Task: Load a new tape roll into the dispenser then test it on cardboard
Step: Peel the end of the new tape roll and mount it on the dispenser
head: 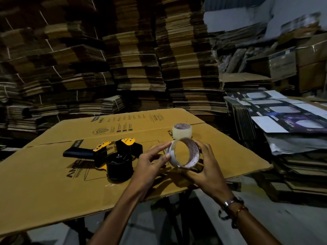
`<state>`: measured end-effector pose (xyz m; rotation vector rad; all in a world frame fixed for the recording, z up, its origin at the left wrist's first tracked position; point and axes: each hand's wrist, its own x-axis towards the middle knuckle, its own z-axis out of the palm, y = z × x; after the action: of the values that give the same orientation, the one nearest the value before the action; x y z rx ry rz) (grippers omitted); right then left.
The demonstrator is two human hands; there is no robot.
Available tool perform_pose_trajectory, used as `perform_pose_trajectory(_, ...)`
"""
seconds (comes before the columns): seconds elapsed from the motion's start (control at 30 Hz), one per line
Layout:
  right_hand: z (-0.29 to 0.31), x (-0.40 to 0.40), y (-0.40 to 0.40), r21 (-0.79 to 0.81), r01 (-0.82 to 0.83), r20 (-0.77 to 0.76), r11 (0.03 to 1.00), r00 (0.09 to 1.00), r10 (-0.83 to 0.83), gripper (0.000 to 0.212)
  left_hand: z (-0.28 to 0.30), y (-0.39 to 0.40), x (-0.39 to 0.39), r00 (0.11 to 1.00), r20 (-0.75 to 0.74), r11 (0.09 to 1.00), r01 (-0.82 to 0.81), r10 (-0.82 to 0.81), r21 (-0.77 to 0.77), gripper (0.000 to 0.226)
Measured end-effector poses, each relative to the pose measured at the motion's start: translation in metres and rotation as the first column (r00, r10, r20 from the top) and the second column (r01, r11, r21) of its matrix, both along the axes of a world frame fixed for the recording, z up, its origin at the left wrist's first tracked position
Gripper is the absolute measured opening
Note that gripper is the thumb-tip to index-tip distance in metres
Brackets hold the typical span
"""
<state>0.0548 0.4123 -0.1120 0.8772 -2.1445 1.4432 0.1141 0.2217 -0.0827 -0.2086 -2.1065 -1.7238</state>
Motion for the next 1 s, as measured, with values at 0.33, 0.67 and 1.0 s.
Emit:
perform_pose_trajectory(0.33, 0.017, 0.005, -0.012, -0.012, 0.082, 0.155, 0.997, 0.985, -0.079, 0.1, -0.003, 0.003, 0.005, 0.979, 0.169, 0.993, 0.115, -0.112, -0.011, 0.037)
perform_pose_trajectory(0.67, 0.018, -0.002, -0.011, 0.033, 0.094, 0.261, 0.995, 0.96, -0.099, 0.103, -0.006, 0.002, 0.0, 0.982, 0.161, 0.995, 0.104, -0.102, -0.003, 0.042)
perform_pose_trajectory(1.0, 0.032, -0.03, 0.025, 0.176, 0.096, 0.314, 0.98, 0.938, -0.148, 0.103, 0.003, 0.03, -0.041, 0.997, 0.08, 0.96, 0.032, -0.01, -0.28, 0.058)
